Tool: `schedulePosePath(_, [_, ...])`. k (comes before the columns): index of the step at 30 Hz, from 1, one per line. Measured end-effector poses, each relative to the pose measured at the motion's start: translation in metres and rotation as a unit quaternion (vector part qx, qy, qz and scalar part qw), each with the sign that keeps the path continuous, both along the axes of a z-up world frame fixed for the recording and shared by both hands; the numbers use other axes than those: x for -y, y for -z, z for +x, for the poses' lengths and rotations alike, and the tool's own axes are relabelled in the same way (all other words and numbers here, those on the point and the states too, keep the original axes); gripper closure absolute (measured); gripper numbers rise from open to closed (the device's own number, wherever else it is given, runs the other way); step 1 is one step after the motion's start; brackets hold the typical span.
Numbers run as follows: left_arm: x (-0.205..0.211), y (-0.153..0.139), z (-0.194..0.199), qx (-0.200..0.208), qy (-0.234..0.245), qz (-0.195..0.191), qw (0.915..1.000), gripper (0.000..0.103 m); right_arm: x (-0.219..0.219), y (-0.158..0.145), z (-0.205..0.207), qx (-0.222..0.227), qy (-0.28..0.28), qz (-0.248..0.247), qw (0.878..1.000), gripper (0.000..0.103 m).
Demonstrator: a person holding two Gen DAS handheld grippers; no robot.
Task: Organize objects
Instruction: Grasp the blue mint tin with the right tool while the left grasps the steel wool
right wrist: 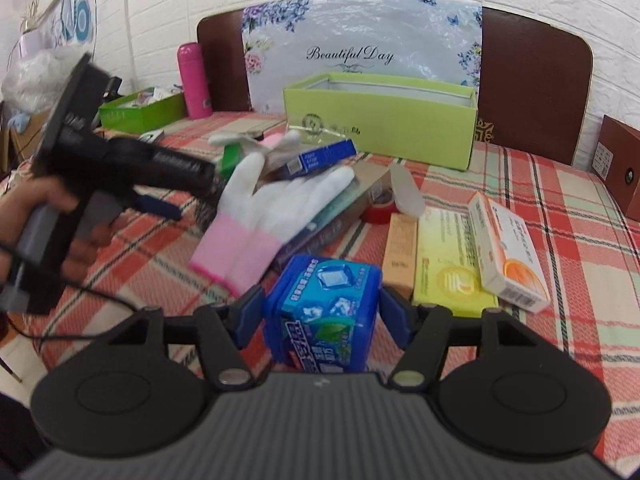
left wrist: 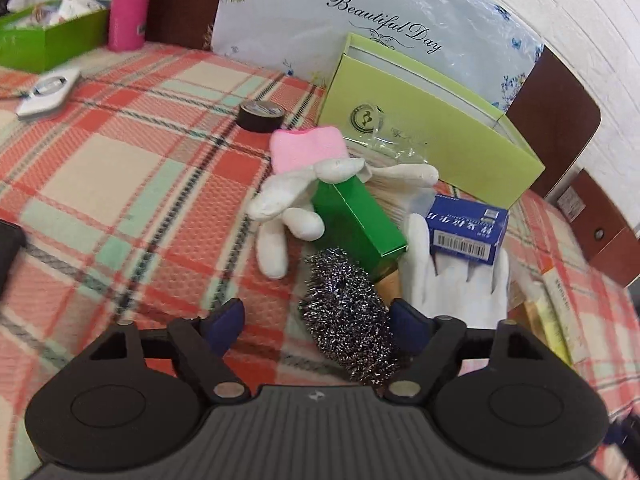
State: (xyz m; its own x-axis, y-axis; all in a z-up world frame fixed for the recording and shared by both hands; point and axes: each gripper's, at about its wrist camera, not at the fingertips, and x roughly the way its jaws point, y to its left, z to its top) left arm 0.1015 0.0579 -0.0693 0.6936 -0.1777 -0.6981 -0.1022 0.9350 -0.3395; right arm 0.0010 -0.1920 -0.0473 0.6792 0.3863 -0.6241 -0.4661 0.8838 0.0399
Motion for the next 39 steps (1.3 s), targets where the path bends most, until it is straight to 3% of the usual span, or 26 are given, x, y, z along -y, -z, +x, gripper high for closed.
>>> schedulePosePath(4, [0.008,0.001,0.008,0.013,0.013,0.009,0.9998,0.025,0.006,0.001,-0.006,-0.008,0.011,0.014,1.000,0.042])
schedulePosePath(5, [0.010,0.001,0.009,0.021,0.023,0.003,0.9995,0.039,0.006,0.001,-0.006,-0.008,0.013,0.016,1.000,0.042])
schedulePosePath(6, [0.009,0.001,0.009,0.027,0.036,-0.013,0.9989,0.060,0.005,0.002,-0.006,-0.009,0.014,0.017,1.000,0.042])
schedulePosePath(7, [0.006,-0.001,0.008,0.025,0.048,-0.035,0.9979,0.069,0.005,0.002,-0.006,-0.009,0.014,0.017,1.000,0.042])
schedulePosePath(8, [0.005,-0.003,0.006,0.019,0.059,-0.040,0.9973,0.073,0.004,0.003,-0.006,-0.010,0.014,0.015,1.000,0.042])
schedulePosePath(11, [0.004,-0.011,-0.014,0.018,0.095,0.007,0.9953,0.078,0.003,0.004,-0.007,-0.009,0.013,0.011,1.000,0.042])
schedulePosePath(15, [-0.012,-0.014,-0.046,0.010,0.100,0.008,0.9949,0.075,0.004,0.010,-0.004,-0.019,0.017,0.007,1.000,0.040])
schedulePosePath(16, [-0.014,-0.014,-0.052,0.012,0.092,0.012,0.9956,0.069,0.003,0.012,-0.003,-0.023,0.017,0.005,1.000,0.040])
schedulePosePath(18, [-0.016,-0.015,-0.060,0.011,0.081,0.023,0.9964,0.043,0.001,0.015,-0.002,-0.027,0.018,0.002,0.999,0.040])
schedulePosePath(23, [-0.013,-0.012,-0.062,0.004,0.108,0.004,0.9941,0.038,0.001,0.018,-0.002,-0.032,0.025,0.002,0.999,0.040])
schedulePosePath(29, [0.007,-0.003,-0.068,-0.007,0.167,-0.002,0.9859,0.036,0.002,0.019,-0.002,-0.036,0.026,0.002,0.999,0.040])
schedulePosePath(34, [0.008,0.001,-0.065,0.000,0.162,-0.017,0.9867,0.037,0.001,0.020,-0.001,-0.039,0.027,0.000,0.999,0.040])
schedulePosePath(36, [0.007,0.001,-0.064,-0.001,0.166,-0.023,0.9859,0.052,0.001,0.019,-0.001,-0.039,0.028,-0.001,0.999,0.040])
schedulePosePath(39, [0.007,0.003,-0.059,-0.006,0.170,-0.027,0.9850,0.058,0.001,0.018,0.002,-0.039,0.031,0.002,0.999,0.040])
